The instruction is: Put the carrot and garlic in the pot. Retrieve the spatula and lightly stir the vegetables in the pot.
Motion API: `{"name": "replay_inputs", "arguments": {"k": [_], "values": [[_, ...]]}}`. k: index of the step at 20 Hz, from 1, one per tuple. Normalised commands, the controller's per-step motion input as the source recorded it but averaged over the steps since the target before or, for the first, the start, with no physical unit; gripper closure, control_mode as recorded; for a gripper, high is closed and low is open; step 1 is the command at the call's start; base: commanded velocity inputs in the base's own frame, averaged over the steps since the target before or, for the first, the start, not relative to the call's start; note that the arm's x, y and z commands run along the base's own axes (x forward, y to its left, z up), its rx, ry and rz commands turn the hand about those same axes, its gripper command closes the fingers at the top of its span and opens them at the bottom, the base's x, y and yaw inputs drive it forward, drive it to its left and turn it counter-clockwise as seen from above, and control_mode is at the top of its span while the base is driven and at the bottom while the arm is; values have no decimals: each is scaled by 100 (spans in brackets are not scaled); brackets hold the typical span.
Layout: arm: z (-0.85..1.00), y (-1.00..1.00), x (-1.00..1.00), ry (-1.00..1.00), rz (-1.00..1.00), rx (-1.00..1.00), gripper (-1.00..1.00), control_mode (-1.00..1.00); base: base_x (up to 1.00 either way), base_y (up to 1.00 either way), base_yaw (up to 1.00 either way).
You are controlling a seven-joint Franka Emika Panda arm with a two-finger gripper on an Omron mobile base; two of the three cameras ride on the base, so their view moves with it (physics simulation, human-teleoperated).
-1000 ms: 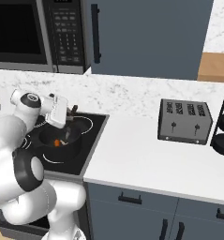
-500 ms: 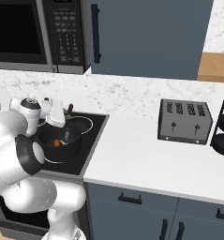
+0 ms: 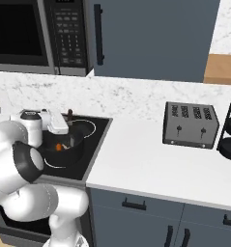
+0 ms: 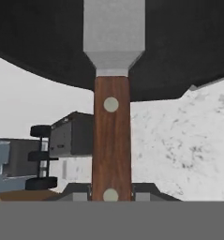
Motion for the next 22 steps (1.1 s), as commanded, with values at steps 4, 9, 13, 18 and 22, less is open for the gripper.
{"name": "replay_inputs", "arguments": {"k": [4,9,13,18,22], "values": [[-10,4,22,-6,16,-12,100,-100,0,0,0],[-27,7,39,0,15,-4,100,-100,0,0,0],[-33,13,33,0,13,0,100,-100,0,0,0],[-38,39,16,0,4,0,100,-100,0,0,0],[-24,34,-1,1,0,0,100,-100,0,0,0]]}}
